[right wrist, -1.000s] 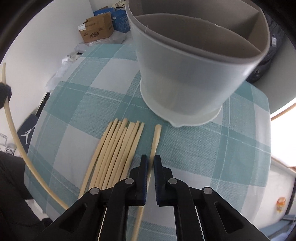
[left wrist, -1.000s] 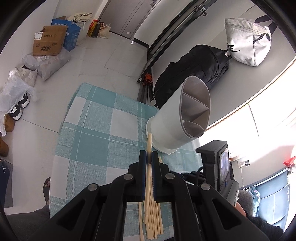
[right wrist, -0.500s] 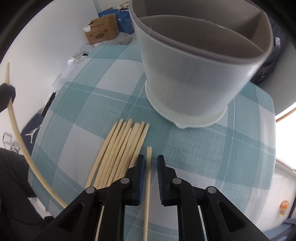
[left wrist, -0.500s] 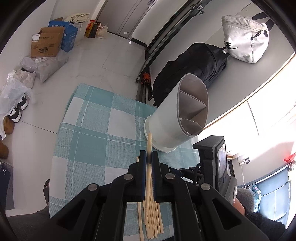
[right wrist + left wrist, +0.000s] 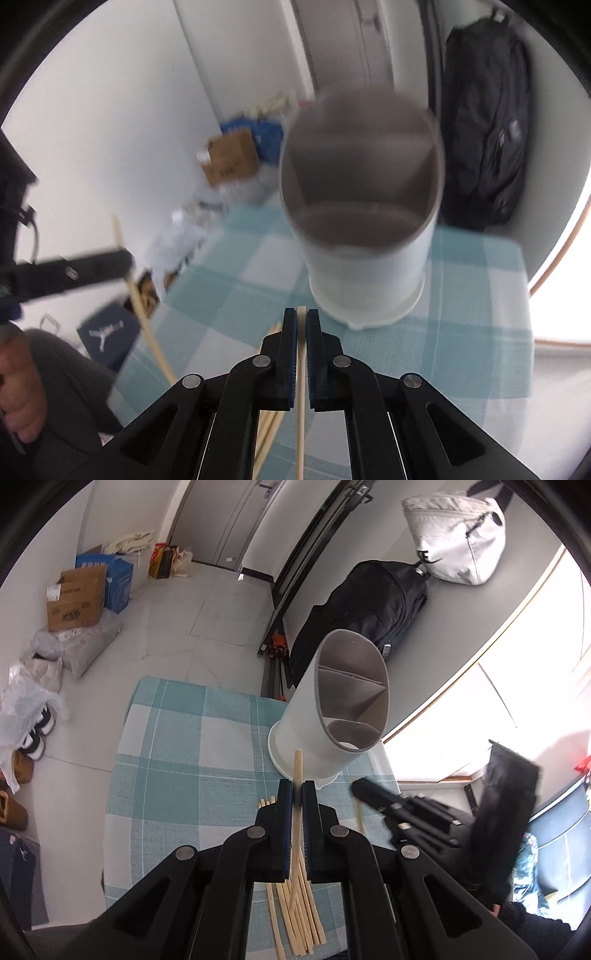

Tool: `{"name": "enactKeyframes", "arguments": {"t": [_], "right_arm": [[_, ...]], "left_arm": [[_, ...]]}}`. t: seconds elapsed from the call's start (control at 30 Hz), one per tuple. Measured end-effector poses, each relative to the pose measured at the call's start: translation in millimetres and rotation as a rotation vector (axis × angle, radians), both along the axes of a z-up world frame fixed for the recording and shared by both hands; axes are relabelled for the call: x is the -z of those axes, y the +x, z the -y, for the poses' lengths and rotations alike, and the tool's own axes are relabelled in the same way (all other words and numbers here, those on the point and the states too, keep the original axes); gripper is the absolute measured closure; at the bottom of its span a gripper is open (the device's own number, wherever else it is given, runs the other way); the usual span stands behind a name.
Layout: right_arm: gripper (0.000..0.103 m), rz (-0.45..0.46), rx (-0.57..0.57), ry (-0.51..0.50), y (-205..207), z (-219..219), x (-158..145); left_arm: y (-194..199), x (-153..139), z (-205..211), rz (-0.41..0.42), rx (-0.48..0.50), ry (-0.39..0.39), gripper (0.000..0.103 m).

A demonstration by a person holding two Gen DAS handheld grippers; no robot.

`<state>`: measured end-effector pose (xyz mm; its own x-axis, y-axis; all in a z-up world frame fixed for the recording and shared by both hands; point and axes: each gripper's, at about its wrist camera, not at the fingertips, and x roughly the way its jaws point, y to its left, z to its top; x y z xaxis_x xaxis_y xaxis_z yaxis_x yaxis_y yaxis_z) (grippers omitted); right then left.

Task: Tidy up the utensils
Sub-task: 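Carry both held chopsticks up over the white utensil holder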

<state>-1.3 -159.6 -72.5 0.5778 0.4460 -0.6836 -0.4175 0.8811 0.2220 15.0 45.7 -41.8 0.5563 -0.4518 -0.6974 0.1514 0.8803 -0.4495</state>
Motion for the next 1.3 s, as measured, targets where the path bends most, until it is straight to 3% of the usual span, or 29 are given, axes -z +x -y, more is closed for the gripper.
{"name": "enactKeyframes", "arguments": {"t": [0.03,0.2,0.4,0.77,1.03,1.3], "right_arm": [[0.099,0.054,0.006,0.056,-8,9,-9],[0.099,0.204,0.053,0.15,-19,14,-31],[0.099,0.325,0.056,0.191,-17,20,-64],[0.099,0.473,0.079,0.264,-5,31,-119],[0.099,0.548,0.075,0.302,40,31,-162],[0.099,0.577,0.087,0.303,97,26,-179]], "left_arm": [[-1,-2,3,0.006,0.005,0.017,0.102],[-5,-16,20,0.03,0.034,0.051,0.102],[-8,-41,34,0.079,0.055,0.076,0.102],[5,-92,52,0.138,0.08,0.125,0.102],[31,-132,49,0.187,0.061,0.132,0.102],[73,-155,42,0.214,0.039,0.117,0.102]]}}
